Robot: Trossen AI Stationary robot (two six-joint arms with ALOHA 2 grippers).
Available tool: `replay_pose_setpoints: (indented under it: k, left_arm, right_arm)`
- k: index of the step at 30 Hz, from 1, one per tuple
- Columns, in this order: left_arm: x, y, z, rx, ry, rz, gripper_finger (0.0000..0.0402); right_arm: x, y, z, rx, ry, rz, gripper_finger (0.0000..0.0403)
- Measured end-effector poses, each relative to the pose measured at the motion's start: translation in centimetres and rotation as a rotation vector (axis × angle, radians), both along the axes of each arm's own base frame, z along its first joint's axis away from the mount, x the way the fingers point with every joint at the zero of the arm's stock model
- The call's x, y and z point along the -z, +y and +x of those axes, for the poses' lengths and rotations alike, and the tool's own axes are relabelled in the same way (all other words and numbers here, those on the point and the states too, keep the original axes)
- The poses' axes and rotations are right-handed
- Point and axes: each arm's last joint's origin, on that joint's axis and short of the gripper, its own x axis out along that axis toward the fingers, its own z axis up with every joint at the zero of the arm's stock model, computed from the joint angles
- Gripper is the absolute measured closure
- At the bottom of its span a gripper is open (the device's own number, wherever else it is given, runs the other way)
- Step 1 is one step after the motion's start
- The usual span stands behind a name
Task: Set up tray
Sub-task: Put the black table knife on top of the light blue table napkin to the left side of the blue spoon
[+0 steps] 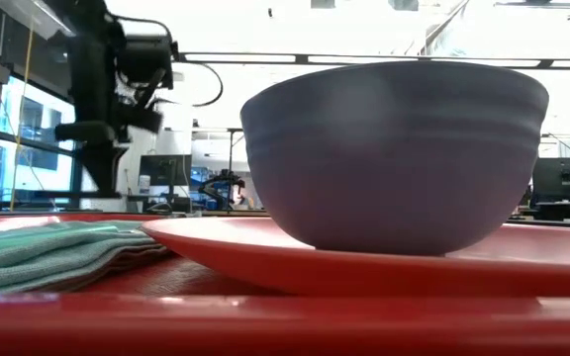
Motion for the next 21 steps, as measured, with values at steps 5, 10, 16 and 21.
replay_pose_setpoints:
  k: [5,10,16,21]
  left_arm:
    - [-2.2,0.1,0.5,0.001,-0.002,-0.019,0.0356]
    - [-5.2,0.0,1.2,-0.01,-0.077,-0.07,0.0356]
    - [-10.2,-1.1,1.5,-0.013,-0.218,-0.069,0.0356]
    - [-15.0,-2.7,0.6,-0.031,-0.394,-0.075,0.0356]
  right_arm:
    - [0.1,0.0,0.0,-0.005,0.009,-0.01,0.0166]
    - [0.3,-0.1,-0.1,-0.008,0.034,-0.026,0.0166]
    - [0.4,0.0,-0.2,-0.033,0.044,-0.058,0.0166]
    - [0.4,0.2,-0.2,-0.114,0.055,-0.071,0.0166]
